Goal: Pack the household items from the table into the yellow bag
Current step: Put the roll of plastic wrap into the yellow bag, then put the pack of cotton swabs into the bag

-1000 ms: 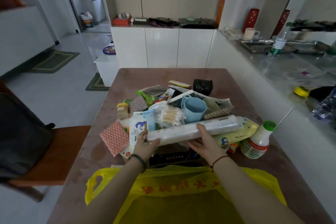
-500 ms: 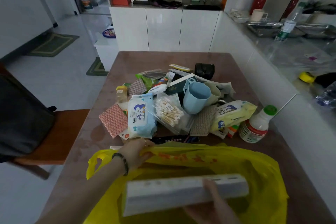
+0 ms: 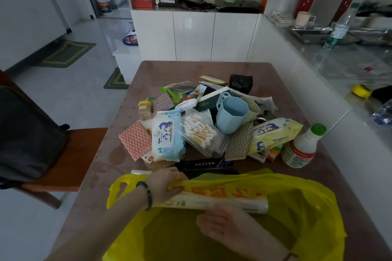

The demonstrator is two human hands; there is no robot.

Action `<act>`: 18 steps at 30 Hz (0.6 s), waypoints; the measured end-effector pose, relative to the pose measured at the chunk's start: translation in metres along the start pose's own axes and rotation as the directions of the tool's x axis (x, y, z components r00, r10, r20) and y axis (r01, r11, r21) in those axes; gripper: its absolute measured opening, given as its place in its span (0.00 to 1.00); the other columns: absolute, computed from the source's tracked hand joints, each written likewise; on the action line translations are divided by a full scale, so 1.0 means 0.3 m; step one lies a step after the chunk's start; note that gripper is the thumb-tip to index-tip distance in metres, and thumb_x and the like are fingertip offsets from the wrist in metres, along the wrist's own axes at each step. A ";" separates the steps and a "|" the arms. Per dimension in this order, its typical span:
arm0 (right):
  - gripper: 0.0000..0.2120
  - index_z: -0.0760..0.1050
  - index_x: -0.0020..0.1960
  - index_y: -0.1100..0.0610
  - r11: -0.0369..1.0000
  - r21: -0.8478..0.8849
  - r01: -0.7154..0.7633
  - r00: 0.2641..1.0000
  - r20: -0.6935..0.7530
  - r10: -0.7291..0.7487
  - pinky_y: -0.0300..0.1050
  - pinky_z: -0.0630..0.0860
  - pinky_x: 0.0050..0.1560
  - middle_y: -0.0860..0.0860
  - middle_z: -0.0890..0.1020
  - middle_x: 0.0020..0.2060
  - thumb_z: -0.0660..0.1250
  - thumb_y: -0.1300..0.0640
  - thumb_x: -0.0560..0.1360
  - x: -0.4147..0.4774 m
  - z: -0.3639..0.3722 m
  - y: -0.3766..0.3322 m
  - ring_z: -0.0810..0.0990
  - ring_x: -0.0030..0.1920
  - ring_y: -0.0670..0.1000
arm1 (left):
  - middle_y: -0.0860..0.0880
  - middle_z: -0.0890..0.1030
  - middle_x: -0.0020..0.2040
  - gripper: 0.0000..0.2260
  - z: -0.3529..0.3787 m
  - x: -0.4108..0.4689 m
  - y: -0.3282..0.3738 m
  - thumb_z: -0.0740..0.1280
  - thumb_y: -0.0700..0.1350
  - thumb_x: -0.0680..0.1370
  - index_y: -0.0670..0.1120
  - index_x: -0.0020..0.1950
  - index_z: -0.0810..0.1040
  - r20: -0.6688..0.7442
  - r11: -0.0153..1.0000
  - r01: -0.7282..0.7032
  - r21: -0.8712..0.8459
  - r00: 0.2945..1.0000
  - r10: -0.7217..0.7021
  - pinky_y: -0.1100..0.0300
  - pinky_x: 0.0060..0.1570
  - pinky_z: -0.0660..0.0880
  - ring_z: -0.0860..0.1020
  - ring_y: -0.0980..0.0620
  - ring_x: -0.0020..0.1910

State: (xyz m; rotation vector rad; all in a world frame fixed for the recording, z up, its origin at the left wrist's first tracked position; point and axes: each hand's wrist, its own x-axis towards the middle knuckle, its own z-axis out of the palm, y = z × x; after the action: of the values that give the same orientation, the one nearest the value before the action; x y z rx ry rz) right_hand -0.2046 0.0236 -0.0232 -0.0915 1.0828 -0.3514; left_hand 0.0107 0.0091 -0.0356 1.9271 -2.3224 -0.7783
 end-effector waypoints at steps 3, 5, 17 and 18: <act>0.12 0.77 0.55 0.68 0.926 -0.323 0.196 0.979 0.125 -0.164 0.47 0.82 0.38 0.63 0.85 0.44 0.63 0.62 0.75 -0.069 -0.008 -0.098 0.85 0.41 0.58 | 0.53 0.75 0.59 0.19 -0.020 -0.011 0.004 0.61 0.57 0.75 0.53 0.63 0.73 0.068 1.000 -0.011 0.019 0.998 0.009 0.60 0.55 0.73 0.75 0.54 0.57; 0.12 0.75 0.57 0.65 0.808 -0.386 0.446 0.879 0.017 -0.477 0.44 0.81 0.35 0.58 0.84 0.42 0.63 0.63 0.76 -0.070 -0.002 -0.203 0.84 0.38 0.54 | 0.55 0.76 0.57 0.17 -0.044 -0.009 0.009 0.60 0.58 0.75 0.53 0.60 0.75 0.019 0.999 -0.017 -0.031 1.000 0.017 0.61 0.56 0.73 0.75 0.56 0.56; 0.10 0.70 0.45 0.63 0.282 -0.936 0.209 0.656 -0.080 -0.751 0.37 0.71 0.16 0.58 0.77 0.34 0.62 0.55 0.76 0.119 0.001 -0.481 0.76 0.24 0.52 | 0.54 0.78 0.50 0.13 -0.067 0.143 0.069 0.60 0.48 0.78 0.47 0.61 0.75 -0.292 0.824 -0.009 -0.567 0.937 -0.190 0.64 0.54 0.74 0.77 0.56 0.52; 0.09 0.70 0.42 0.61 0.253 -0.939 0.231 0.631 -0.053 -0.774 0.39 0.72 0.18 0.55 0.77 0.33 0.61 0.56 0.77 0.088 -0.008 -0.482 0.76 0.25 0.51 | 0.54 0.78 0.50 0.13 -0.066 0.151 0.071 0.61 0.47 0.78 0.46 0.61 0.75 -0.285 0.764 -0.010 -0.645 0.931 -0.228 0.65 0.54 0.75 0.77 0.55 0.53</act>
State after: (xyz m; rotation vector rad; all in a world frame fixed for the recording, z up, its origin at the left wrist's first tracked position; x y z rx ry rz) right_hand -0.2297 -0.1209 -0.0116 -1.4829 1.7007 -0.3975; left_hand -0.0129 -0.0377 -0.0231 1.7048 -1.4699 -0.9751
